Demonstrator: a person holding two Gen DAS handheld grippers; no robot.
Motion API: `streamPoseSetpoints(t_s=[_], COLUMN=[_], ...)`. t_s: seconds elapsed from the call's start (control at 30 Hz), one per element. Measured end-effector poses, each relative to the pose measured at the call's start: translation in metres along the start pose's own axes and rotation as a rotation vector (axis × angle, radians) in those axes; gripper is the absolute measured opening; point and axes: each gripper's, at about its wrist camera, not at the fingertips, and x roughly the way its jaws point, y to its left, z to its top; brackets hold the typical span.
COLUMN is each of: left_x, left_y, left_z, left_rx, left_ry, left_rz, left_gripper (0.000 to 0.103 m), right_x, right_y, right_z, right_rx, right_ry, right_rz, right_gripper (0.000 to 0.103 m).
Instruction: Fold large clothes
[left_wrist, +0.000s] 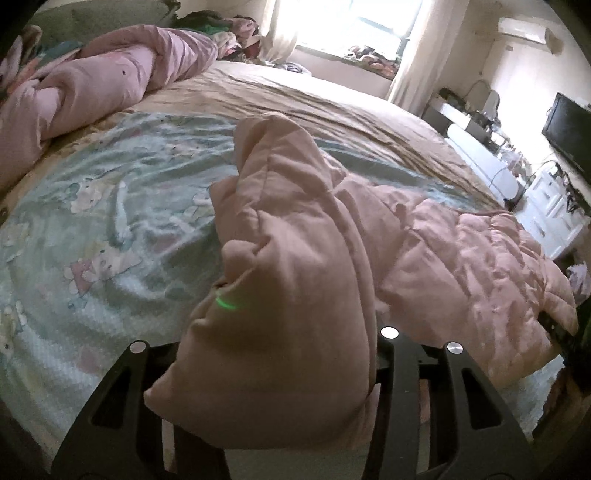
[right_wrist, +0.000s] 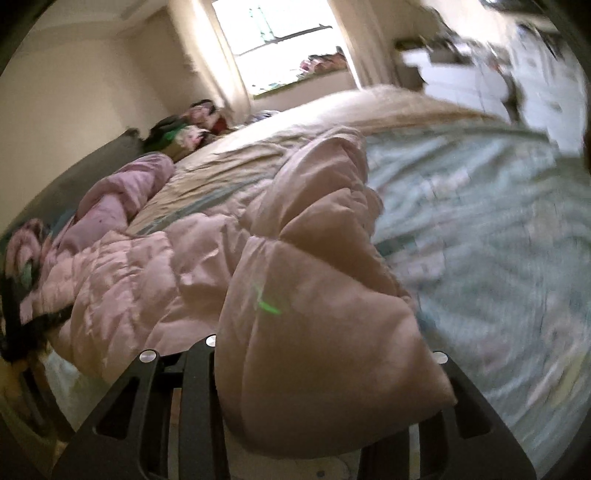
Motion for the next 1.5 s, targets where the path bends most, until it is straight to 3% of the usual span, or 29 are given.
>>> streamPoseSetpoints(t_s=[0.13,0.23,0.4,0.47,0.6,0.9,1.1,1.27,1.5], left_x=[0.008,0.014,0.022,0.022,0.021,0.012,-0.004,-0.022,-0.054], left_y=[0.004,0.007,0.013,0.017,0.018,0.016,0.014,0.01,-0.004], left_z=[-0.007,-0.012,-0.019,-0.02,-0.022,-0.025,-0.025,-0.024,-0.017], left_rx=[0.006,-0.001,-0.02,-0.037,-0.044,-0.019,0.012,0.039,0.07], left_ry=[0.012,0.016,0.026,0.024,0.031,0.054,0.057,0.04,0.007], left_rz=[0.027,0.034,0.041,0.036,0.036,0.049,0.074,0.098,0.13], left_gripper=[0.041,0.045,0.055,0.062,0.065,0.069,0.078,0.092,0.094], right_x=[0.014,0.025,0.035,0.035,0.03,0.01,-0.005,-0.028,-0.067], right_y=[-0.022,-0.027,-0.048,-0.052,-0.052,-0.038,-0.033,-0.03,-0.004], right_z=[-0.012,-0.016,-0.02,-0.02,-0.02,-0.022,-0.021,-0.019,-0.004], right_rx=[0.106,0.142,0.29,0.308,0.305,0.253,0.23,0.204,0.147], right_ry=[0.059,0.103,0.16,0.169,0.174,0.154,0.118,0.068,-0.024], right_rz=[-0.015,-0.041,-0.032,-0.023,-0.054,-0.15,-0.18,-0.224,-0.224], right_gripper=[0.039,0.049,0.079,0.084,0.093,0.099,0.099,0.099,0.099])
